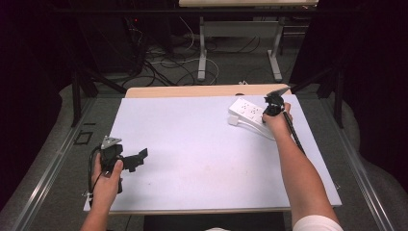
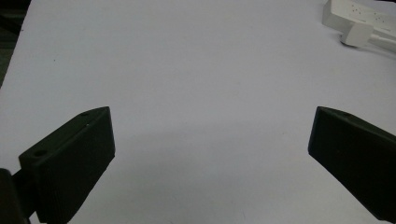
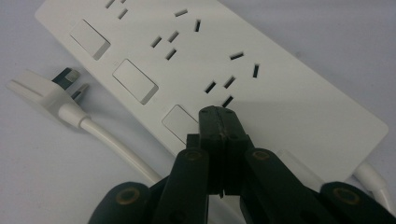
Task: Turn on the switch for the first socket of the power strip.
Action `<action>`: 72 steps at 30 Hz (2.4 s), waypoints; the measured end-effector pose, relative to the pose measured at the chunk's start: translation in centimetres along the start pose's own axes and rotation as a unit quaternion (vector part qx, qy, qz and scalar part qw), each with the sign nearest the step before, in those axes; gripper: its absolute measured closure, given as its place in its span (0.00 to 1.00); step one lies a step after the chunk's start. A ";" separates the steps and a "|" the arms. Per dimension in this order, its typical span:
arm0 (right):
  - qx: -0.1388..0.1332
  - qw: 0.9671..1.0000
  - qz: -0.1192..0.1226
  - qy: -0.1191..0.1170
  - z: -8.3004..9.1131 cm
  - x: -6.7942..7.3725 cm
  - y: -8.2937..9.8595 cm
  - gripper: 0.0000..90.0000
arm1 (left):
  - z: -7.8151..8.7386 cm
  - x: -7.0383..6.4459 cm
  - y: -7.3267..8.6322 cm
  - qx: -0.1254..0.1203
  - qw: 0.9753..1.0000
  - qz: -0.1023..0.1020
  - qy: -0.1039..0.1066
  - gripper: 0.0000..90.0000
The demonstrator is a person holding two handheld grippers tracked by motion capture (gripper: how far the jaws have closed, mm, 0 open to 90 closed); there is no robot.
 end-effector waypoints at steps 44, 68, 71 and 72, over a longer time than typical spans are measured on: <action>-0.029 0.998 0.048 -0.011 0.3 0.6 0.0 0.67 | -0.2 -0.2 0.2 0.006 1.000 0.000 0.003 0.01; -0.042 0.994 0.097 -0.023 1.5 0.6 0.0 0.38 | -0.1 -0.1 0.2 0.004 1.000 -0.001 0.001 0.01; -0.036 0.994 0.104 -0.028 1.8 0.7 0.2 0.37 | -0.1 -0.1 0.2 0.003 1.000 0.001 0.000 0.01; -0.038 0.993 0.107 -0.029 1.8 0.8 0.3 0.37 | -0.1 0.0 0.2 0.003 1.000 0.001 0.000 0.01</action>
Point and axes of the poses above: each handheld gripper's, and its own axes: z roughly backward along the jaws, y roughly out of its underside, x roughly to its left, the point moved 2 cm from there along -z, roughly forward along the jaws, and after that the axes turned 12 degrees about -y, right-handed, at the moved point
